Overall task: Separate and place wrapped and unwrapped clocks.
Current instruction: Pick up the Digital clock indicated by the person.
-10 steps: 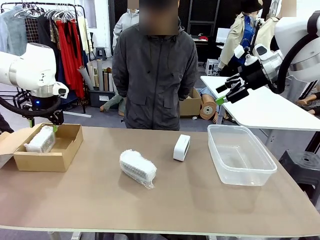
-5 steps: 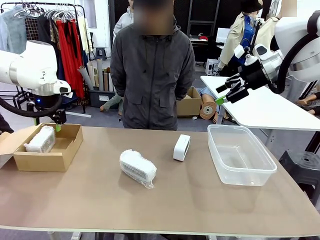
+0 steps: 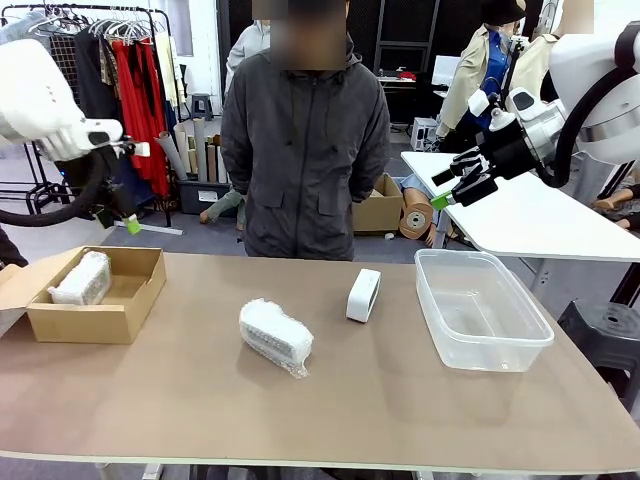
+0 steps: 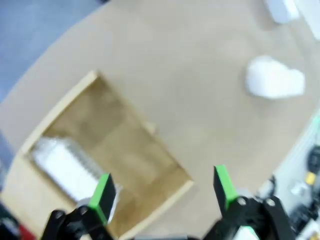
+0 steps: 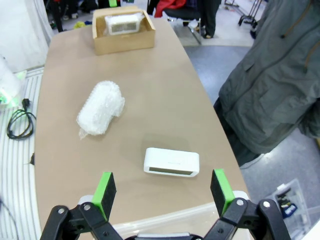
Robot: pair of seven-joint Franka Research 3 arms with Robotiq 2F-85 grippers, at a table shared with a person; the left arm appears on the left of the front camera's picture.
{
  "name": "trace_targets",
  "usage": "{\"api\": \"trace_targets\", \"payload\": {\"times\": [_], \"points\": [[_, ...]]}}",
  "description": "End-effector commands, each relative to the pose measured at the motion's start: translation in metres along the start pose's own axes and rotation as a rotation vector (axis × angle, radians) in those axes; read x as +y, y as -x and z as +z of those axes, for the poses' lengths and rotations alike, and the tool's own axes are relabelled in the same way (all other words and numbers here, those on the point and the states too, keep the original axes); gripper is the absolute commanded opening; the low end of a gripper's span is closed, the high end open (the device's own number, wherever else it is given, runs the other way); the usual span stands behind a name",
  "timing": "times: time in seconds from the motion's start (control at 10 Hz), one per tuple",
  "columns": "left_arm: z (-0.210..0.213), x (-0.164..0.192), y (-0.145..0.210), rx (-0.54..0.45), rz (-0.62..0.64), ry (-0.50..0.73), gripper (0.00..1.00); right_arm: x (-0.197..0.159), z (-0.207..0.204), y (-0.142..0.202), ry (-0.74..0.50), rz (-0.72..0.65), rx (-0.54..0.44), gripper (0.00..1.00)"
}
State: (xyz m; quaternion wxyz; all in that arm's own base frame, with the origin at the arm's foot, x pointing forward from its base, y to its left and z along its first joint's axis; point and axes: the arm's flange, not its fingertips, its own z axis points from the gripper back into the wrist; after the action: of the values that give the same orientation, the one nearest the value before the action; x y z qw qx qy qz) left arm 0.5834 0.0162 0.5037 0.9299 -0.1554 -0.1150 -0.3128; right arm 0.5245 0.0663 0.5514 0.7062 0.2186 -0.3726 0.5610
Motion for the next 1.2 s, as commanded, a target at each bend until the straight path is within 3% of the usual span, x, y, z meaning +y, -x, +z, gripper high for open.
{"api": "trace_targets", "payload": {"times": [0.0,0.2,0.5,0.6,0.8,0.9,1.0,1.1], "points": [[0.024,0.012,0.007,-0.058,-0.201,0.174,1.00,0.000,0.001,-0.001,0.000,0.003,-0.003,1.00],[0.044,0.012,0.010,-0.248,-0.444,0.180,1.00,0.000,0.001,-0.001,0.000,0.003,-0.003,1.00],[0.059,0.025,0.018,-0.444,-0.749,0.244,1.00,0.000,0.001,-0.001,0.000,0.003,-0.003,1.00],[0.059,0.024,0.022,-0.535,-0.809,0.185,1.00,0.000,0.001,-0.001,0.000,0.003,-0.003,1.00],[0.062,0.026,0.021,-0.621,-0.861,0.127,1.00,0.000,0.001,-0.001,0.000,0.003,-0.003,1.00],[0.063,0.025,0.021,-0.623,-0.903,0.110,1.00,0.000,0.001,-0.001,0.000,0.003,-0.003,1.00],[0.064,0.026,0.016,-0.620,-0.843,0.105,1.00,0.000,0.001,-0.001,0.000,0.003,-0.003,1.00],[0.068,0.028,0.015,-0.594,-0.869,0.108,1.00,0.000,0.001,-0.001,0.000,0.003,-0.003,1.00]]}}
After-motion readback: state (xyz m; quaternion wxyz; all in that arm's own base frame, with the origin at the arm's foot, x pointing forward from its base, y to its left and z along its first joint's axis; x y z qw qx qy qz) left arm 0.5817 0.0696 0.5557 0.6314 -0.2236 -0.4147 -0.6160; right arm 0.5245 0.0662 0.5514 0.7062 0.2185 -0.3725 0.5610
